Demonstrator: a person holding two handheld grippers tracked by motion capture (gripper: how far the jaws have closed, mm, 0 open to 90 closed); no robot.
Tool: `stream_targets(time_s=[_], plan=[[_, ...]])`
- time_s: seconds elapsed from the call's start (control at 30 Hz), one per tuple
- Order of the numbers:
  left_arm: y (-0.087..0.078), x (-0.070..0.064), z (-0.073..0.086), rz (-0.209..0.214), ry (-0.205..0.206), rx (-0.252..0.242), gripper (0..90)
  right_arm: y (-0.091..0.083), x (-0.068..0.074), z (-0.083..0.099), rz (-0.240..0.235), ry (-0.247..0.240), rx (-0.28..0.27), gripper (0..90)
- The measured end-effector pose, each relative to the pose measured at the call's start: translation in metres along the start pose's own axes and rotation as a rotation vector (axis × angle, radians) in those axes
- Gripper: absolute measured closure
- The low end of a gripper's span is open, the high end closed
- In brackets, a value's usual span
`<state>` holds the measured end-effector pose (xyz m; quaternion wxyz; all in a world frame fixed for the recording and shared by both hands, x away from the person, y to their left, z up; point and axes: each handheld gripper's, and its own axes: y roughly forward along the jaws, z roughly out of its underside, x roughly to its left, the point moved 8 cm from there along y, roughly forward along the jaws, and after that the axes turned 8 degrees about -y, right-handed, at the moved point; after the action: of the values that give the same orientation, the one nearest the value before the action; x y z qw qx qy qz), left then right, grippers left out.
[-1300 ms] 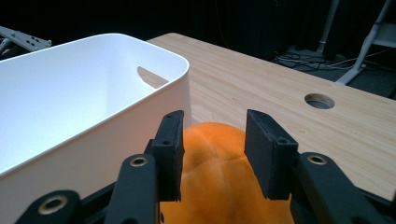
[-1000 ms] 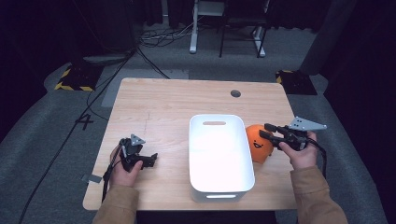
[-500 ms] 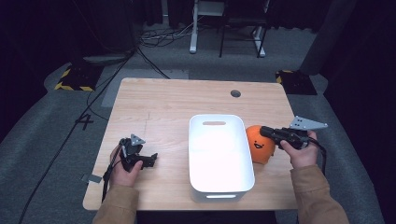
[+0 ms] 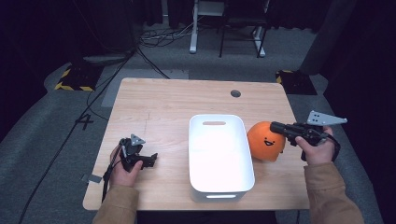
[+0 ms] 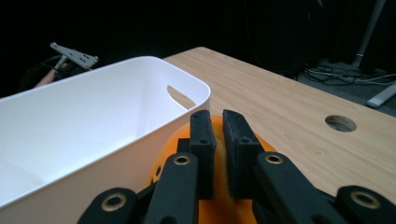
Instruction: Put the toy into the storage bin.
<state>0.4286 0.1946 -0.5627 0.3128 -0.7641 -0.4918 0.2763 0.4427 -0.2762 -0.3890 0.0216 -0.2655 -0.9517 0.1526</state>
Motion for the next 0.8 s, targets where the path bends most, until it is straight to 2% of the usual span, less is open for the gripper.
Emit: stream_targets(time_s=[0.1,0.23,0.47,0.8], plan=[[0.000,0.000,0.000,0.001,-0.001,0.000,4.5,-0.007,-0.003,-0.007,-0.009,0.010,-0.027,83.5],[0.000,0.000,0.000,0.001,-0.001,0.000,4.5,-0.012,-0.004,-0.012,0.002,0.008,-0.030,83.5],[0.000,0.000,0.000,-0.001,-0.001,-0.001,4.5,-0.022,-0.007,-0.025,0.026,-0.017,-0.036,83.6],[0.000,0.000,0.000,0.002,-0.001,0.001,4.5,-0.032,-0.003,-0.045,0.043,-0.053,-0.055,83.6]])
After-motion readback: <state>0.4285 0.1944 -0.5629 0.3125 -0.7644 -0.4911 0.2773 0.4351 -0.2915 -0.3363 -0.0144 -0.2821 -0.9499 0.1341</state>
